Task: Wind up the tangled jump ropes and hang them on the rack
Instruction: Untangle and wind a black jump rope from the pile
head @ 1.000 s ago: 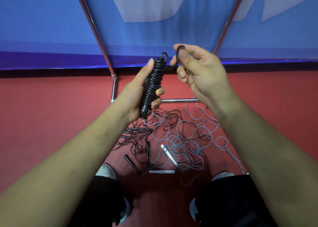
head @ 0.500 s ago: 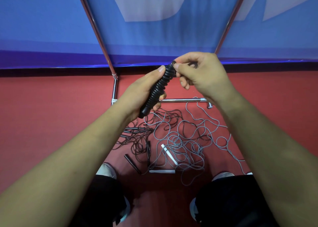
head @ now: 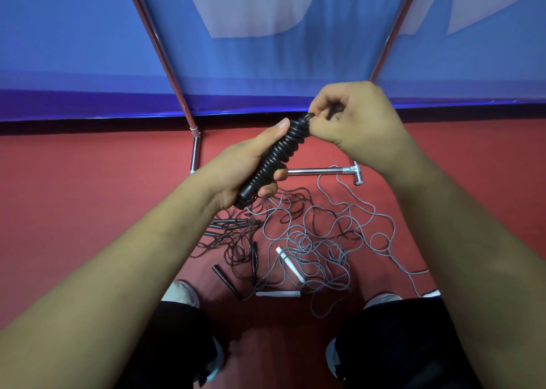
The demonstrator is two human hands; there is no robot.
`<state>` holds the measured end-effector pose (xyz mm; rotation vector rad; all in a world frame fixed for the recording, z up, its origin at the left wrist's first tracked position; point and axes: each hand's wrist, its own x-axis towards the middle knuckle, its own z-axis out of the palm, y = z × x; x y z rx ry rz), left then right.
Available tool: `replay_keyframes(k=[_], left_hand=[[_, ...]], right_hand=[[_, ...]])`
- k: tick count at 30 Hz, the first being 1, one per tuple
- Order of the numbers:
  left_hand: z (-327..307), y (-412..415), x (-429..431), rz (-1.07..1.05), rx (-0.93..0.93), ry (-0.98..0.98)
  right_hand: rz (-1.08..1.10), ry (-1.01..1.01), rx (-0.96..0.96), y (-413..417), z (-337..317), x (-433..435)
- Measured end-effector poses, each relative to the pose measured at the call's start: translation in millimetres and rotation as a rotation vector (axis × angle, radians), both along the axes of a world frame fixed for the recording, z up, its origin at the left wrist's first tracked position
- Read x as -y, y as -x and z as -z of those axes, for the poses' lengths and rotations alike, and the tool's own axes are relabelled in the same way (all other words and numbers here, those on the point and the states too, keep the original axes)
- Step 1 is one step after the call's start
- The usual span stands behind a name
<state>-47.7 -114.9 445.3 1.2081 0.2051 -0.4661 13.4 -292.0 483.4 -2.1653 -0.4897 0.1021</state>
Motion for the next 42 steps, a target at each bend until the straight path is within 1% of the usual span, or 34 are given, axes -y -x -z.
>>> replay_keyframes(k=[3,5,6,7,9,10,12,15,18,23,28,30,34,37,39,42], left_hand=[[1.3,0.2,1.3,-0.015,0.018,0.009],[1.7,1.7,2.2,-0.038,0.033,0.046],[1.9,2.8,1.9,-0.055,0.028,0.066],[2.8,3.1,1.0,-0.073,0.015,0.083],[3.4,3.2,-0.7,-0.099,-0.022,0.104],[3.0,3.1,-0.7,-0.108,-0.035,0.112],[3.0,1.9,0.7,-0.130,-0.030,0.128],[2.9,1.0,4.1,-0.149,0.000,0.142],[4.2,0.9,4.4,-0.164,0.019,0.155],[2.7,1.4,4.8,-0.155,0.054,0.195],[5.3,1.1,4.5,-0.185,0.143,0.192],[8.0,0.8,4.1,-0.214,0.162,0.182],[9.0,1.1,2.4,-0.239,0.196,0.092],[8.6,1.4,-1.3,-0.236,0.273,-0.068],[7.5,2.9,-1.0,-0.225,0.307,-0.129],[7.0,6.2,1.2,-0.202,0.326,-0.148]], right_hand=[[0.016,0.021,0.100,3.7,1.5,-4.3],[0.053,-0.047,0.060,4.5,3.8,-8.4],[0.063,-0.151,-0.021,4.5,4.7,-10.2],[0.067,-0.316,-0.144,4.9,5.5,-11.9],[0.053,-0.735,-0.418,8.0,5.7,-16.0],[0.040,-0.893,-0.484,9.2,6.2,-18.5],[0.034,-1.033,-0.485,9.0,9.1,-23.4],[0.045,-1.111,-0.499,6.1,11.7,-25.5],[0.032,-1.109,-0.538,5.6,11.4,-24.2],[-0.017,-1.036,-0.474,6.9,11.5,-22.1],[-0.010,-0.974,-0.469,6.5,8.4,-17.6],[-0.001,-0.903,-0.467,5.7,7.4,-17.5],[0.002,-0.718,-0.443,0.9,8.6,-13.9],[0.017,-0.565,-0.427,-2.6,5.8,-8.4],[0.021,-0.456,-0.451,-5.5,3.2,-4.1],[0.005,-0.436,-0.530,-9.2,1.8,0.7]])
